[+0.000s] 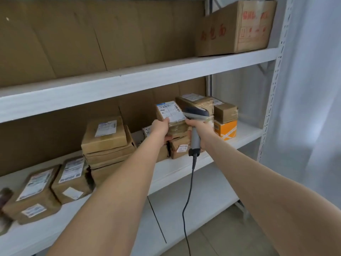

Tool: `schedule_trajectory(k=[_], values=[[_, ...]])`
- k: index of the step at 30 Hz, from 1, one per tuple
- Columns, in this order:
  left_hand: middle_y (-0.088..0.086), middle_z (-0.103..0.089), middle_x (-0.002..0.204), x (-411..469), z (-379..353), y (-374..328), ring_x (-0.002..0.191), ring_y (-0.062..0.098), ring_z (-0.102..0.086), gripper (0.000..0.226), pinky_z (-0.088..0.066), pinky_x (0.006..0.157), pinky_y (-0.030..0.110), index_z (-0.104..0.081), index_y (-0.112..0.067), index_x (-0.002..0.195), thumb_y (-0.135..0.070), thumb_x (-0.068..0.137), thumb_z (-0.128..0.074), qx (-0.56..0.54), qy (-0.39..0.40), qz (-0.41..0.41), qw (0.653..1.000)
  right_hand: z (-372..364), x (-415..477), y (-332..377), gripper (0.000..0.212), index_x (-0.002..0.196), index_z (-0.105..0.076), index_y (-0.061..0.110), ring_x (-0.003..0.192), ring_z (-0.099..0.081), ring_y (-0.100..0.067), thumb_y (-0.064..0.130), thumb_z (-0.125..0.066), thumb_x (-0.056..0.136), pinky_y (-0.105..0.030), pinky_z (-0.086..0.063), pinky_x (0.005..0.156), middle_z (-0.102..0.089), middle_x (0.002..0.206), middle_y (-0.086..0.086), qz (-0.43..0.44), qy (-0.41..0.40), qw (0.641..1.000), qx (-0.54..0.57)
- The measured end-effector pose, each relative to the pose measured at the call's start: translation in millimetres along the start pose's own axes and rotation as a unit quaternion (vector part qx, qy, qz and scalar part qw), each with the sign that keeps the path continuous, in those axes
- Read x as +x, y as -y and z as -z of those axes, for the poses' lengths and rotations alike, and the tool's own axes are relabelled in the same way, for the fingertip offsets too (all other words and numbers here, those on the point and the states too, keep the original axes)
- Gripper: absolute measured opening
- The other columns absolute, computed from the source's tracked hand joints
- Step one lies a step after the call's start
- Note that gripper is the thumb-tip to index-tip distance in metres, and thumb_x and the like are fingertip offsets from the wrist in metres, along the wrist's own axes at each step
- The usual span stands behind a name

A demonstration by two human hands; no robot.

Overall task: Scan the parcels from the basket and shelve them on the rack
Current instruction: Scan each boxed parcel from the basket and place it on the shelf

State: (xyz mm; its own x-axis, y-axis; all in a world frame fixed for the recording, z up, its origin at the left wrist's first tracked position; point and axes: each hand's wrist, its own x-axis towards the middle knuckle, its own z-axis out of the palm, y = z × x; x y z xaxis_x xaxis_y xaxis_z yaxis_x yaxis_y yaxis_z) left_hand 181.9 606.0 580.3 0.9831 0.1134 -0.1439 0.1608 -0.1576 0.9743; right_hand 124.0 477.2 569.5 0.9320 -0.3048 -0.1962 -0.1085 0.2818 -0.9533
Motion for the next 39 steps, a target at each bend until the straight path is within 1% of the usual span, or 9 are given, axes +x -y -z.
schedule_trajectory(k=[3, 7, 13, 15, 20, 25, 28, 34, 39], values=[[0.015, -0.062, 0.115, 38.3, 22.9, -0.4, 0.096, 0.032, -0.064, 0.038, -0.058, 0.079, 0.046, -0.051, -0.006, 0.127, -0.028, 0.097, -0.05, -0.002, -0.008, 0.016, 1.0, -35.2, 24.3, -4.7, 0.048, 0.117, -0.052, 0.007, 0.101, -0.064, -0.029, 0.025, -0.078, 0.081, -0.045, -0.054, 0.092, -0.064, 0.112, -0.014, 0.001, 0.004, 1.0, 0.007], [0.011, -0.063, 0.108, 78.4, 37.8, 1.2, 0.094, 0.027, -0.064, 0.032, -0.057, 0.084, 0.04, -0.053, -0.009, 0.124, -0.025, 0.097, -0.05, 0.036, -0.032, 0.021, 0.999, -67.5, 51.2, -8.9, 0.047, 0.124, -0.055, 0.005, 0.085, -0.061, -0.022, 0.019, -0.076, 0.084, -0.033, -0.055, 0.072, -0.063, 0.103, -0.013, -0.018, 0.026, 0.999, 0.019], [0.012, -0.061, 0.109, 114.1, 43.8, 9.4, 0.097, 0.027, -0.062, 0.023, -0.055, 0.086, 0.036, -0.054, -0.008, 0.117, -0.017, 0.097, -0.048, 0.06, -0.059, 0.059, 0.995, -94.1, 88.1, -20.4, 0.046, 0.121, -0.052, 0.007, 0.105, -0.063, -0.028, 0.021, -0.075, 0.084, -0.044, -0.053, 0.095, -0.062, 0.115, -0.014, -0.039, 0.02, 0.999, -0.025], [0.013, -0.061, 0.109, 118.6, 44.0, 11.8, 0.097, 0.027, -0.061, 0.022, -0.054, 0.086, 0.035, -0.055, -0.007, 0.116, -0.014, 0.097, -0.046, 0.053, -0.064, 0.072, 0.994, -97.9, 95.8, -23.3, 0.046, 0.122, -0.052, 0.008, 0.105, -0.063, -0.03, 0.021, -0.075, 0.084, -0.045, -0.053, 0.095, -0.062, 0.113, -0.013, -0.041, 0.018, 0.998, -0.037], [0.013, -0.058, 0.107, 123.7, 43.9, 20.9, 0.099, 0.025, -0.057, 0.027, -0.052, 0.092, 0.037, -0.051, -0.008, 0.122, -0.015, 0.096, -0.047, 0.064, -0.061, 0.085, 0.992, -101.7, 101.8, -25.7, 0.033, 0.106, -0.049, 0.014, 0.088, -0.065, -0.024, 0.019, -0.074, 0.085, -0.03, -0.057, 0.065, -0.059, 0.093, -0.006, -0.052, 0.017, 0.997, -0.052], [0.012, -0.056, 0.112, 124.2, 41.3, 23.6, 0.097, 0.026, -0.055, 0.018, -0.051, 0.093, 0.04, -0.05, -0.011, 0.112, -0.018, 0.095, -0.049, 0.083, -0.062, 0.081, 0.991, -101.4, 103.7, -27.6, 0.046, 0.123, -0.049, 0.009, 0.097, -0.066, -0.028, 0.018, -0.073, 0.085, -0.039, -0.059, 0.082, -0.061, 0.105, -0.013, -0.066, 0.021, 0.996, -0.06], [0.014, -0.056, 0.119, 123.3, 41.6, 21.8, 0.107, 0.029, -0.055, 0.028, -0.049, 0.096, 0.042, -0.05, -0.009, 0.121, -0.019, 0.095, -0.049, 0.086, -0.056, 0.083, 0.991, -102.1, 101.8, -28.7, 0.051, 0.128, -0.048, 0.008, 0.104, -0.064, -0.031, 0.017, -0.074, 0.085, -0.043, -0.056, 0.09, -0.061, 0.119, -0.016, -0.069, 0.022, 0.996, -0.059], [0.018, -0.05, 0.133, 119.8, 41.4, 16.5, 0.121, 0.033, -0.05, 0.037, -0.046, 0.1, 0.037, -0.045, -0.005, 0.134, -0.014, 0.097, -0.044, 0.148, -0.036, 0.056, 0.987, -96.7, 99.4, -26.9, 0.041, 0.117, -0.046, 0.014, 0.1, -0.063, -0.027, 0.018, -0.073, 0.086, -0.035, -0.058, 0.078, -0.057, 0.107, -0.009, -0.053, 0.009, 0.998, -0.038], [0.015, -0.052, 0.132, 114.0, 44.8, 10.3, 0.121, 0.031, -0.049, 0.039, -0.043, 0.103, 0.039, -0.047, -0.007, 0.133, -0.017, 0.095, -0.044, 0.211, -0.036, 0.027, 0.977, -88.2, 92.8, -21.4, 0.044, 0.121, -0.048, 0.01, 0.099, -0.065, -0.026, 0.019, -0.073, 0.086, -0.036, -0.058, 0.082, -0.06, 0.114, -0.014, -0.057, -0.002, 0.998, -0.032]])
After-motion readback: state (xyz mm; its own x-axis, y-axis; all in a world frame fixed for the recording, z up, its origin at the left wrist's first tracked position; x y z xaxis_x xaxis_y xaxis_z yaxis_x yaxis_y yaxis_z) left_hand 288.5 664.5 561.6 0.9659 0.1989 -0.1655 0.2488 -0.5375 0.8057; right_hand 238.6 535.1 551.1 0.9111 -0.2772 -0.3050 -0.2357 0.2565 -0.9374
